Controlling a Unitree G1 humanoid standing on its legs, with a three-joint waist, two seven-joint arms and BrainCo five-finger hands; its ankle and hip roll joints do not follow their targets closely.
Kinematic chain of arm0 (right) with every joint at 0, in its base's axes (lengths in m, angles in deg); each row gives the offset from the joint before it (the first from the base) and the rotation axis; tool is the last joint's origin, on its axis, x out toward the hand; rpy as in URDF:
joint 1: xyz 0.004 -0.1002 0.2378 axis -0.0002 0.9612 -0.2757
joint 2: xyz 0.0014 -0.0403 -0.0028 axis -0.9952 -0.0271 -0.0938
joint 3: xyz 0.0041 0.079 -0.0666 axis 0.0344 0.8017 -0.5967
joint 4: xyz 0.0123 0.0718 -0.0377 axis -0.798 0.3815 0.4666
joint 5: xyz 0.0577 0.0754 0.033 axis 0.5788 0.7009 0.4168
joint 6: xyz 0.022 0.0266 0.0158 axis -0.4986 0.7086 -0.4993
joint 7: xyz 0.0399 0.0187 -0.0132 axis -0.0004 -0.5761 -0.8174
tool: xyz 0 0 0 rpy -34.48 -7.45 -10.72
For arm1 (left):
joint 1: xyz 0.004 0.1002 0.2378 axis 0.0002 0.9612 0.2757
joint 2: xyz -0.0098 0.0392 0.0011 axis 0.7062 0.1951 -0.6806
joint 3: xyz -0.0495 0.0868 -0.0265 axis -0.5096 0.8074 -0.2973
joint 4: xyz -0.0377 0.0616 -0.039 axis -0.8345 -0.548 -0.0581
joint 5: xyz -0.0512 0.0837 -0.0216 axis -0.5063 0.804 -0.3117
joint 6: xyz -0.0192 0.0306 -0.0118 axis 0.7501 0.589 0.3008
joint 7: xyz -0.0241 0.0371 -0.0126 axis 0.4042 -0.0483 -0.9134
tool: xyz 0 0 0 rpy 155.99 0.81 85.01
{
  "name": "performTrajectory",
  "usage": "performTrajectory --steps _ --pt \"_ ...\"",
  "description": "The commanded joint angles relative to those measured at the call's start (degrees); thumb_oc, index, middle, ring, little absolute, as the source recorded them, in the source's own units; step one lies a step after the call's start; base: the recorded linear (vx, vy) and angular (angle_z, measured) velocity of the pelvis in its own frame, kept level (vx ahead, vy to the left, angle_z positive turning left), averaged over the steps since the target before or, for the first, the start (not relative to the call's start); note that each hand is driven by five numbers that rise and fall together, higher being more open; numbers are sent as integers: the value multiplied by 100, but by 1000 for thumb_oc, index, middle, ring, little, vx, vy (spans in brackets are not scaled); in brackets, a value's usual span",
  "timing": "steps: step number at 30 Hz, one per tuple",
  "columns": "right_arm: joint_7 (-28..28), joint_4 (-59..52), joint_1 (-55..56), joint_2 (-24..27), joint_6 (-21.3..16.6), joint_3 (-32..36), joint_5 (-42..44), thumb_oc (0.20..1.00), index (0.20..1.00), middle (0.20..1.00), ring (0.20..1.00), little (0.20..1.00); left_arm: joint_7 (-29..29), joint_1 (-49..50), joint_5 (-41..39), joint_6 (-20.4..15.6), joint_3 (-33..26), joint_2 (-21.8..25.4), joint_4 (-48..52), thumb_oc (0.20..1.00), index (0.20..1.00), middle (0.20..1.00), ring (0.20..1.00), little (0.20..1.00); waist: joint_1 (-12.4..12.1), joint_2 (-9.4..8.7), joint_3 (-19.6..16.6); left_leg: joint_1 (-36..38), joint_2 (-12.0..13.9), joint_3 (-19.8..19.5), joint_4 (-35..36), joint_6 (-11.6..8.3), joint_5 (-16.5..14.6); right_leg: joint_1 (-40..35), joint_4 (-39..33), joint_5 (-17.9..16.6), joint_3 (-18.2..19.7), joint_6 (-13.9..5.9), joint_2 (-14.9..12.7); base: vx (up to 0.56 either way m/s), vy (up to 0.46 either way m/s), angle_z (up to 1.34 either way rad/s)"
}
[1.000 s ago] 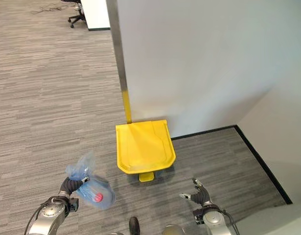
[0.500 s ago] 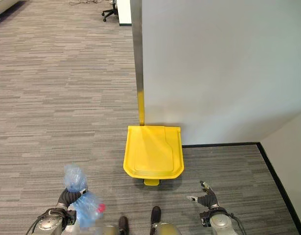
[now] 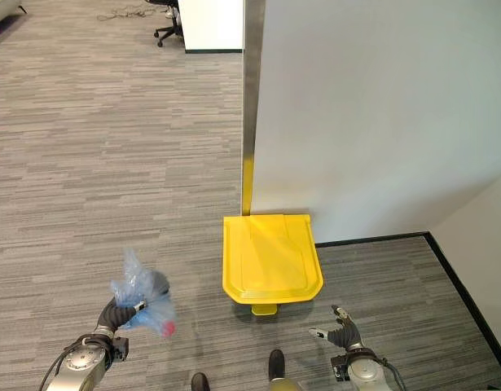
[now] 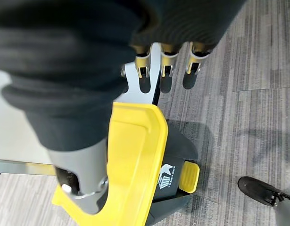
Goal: Gather garbage on tea table into small bin, then transfer packed bag to large trash can.
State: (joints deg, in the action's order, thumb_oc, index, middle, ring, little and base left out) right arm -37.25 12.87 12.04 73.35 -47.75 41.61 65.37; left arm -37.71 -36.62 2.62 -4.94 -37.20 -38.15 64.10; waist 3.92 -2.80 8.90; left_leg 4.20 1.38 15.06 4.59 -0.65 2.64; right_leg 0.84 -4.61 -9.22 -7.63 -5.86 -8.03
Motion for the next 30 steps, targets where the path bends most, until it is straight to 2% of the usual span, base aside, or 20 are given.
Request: performTrajectory --steps 1,4,5,7,9,12,14,16,19,23,30 --pt "87 -28 -315 158 -120 4 9 1000 1000 1000 1000 1000 146 -116 78 -337 -214 201 184 200 200 200 200 200 -173 -123 52 -359 15 -183 -675 -61 -726 63 611 1001 -23 -262 -116 38 164 -12" --pt "104 -30 -418 159 -115 -41 26 1000 1000 1000 1000 1000 209 -184 30 -337 -224 229 147 200 200 200 200 200 -275 -161 150 -546 -135 -390 -913 80 -891 291 1003 1048 124 -335 -184 49 165 -21" --pt "92 -62 -395 127 -117 -5 101 1000 1000 1000 1000 1000 210 -210 12 -323 -228 243 161 200 200 200 200 200 -253 -145 181 -531 -211 -458 -914 154 -946 470 1444 1061 261 -347 -164 106 197 -7" --pt "82 -202 -401 106 -127 32 223 1000 1000 1000 1000 1000 230 -244 -7 -317 -236 261 173 200 200 200 200 200 -201 -134 279 -405 -290 -522 -907 213 -1039 841 1805 970 426 -318 -38 116 148 -6" --pt "97 -219 -445 109 -138 19 263 1000 1000 1000 1000 1000 244 -254 -24 -318 -229 261 166 200 200 200 200 200 -152 -104 349 -275 -336 -464 -858 248 -1106 1176 1866 757 280 -297 -23 118 73 -3" --pt "122 -226 -462 140 -154 46 307 1000 1000 1000 1000 1000 215 -255 -38 -324 -215 230 148 200 200 200 200 200 -12 -36 402 73 -426 -504 -719 264 -1232 1615 1594 552 -22 -322 57 214 68 -19" --pt "136 -276 -425 146 -172 124 384 1000 1000 1000 1000 1000 237 -349 -45 -328 -212 192 68 200 200 200 200 200 120 -64 448 253 -531 -599 -772 233 -1383 1789 1061 504 -440 -385 86 249 21 5" --pt "142 -299 -365 178 -210 161 409 1000 1000 1000 1000 1000 245 -395 -37 -365 -185 176 31 200 200 200 200 200 212 -77 430 339 -594 -706 -844 218 -1484 1824 823 454 -520 -405 142 215 -35 46" --pt "169 -287 -212 233 -235 331 527 1000 1000 1000 1000 1000 179 -406 -15 -399 -137 140 38 200 200 200 200 200 318 -118 286 440 -739 -875 -1033 176 -1739 1573 515 278 -204 -337 210 253 -55 65" --pt "259 -163 -79 291 -260 596 660 1000 1000 1000 1000 1000 179 -372 -59 -386 -133 73 -52 200 200 200 200 200 421 -79 172 455 -648 -901 -1314 49 -1907 1450 563 126 -220 -284 148 194 -98 25" --pt "249 -62 -182 407 -286 619 735 1000 1000 1000 1000 1000 130 -312 -90 -393 -201 72 -65 200 200 200 200 200 435 -13 32 546 -573 -783 -989 99 -1829 1376 328 60 -190 -303 338 54 -28 4"
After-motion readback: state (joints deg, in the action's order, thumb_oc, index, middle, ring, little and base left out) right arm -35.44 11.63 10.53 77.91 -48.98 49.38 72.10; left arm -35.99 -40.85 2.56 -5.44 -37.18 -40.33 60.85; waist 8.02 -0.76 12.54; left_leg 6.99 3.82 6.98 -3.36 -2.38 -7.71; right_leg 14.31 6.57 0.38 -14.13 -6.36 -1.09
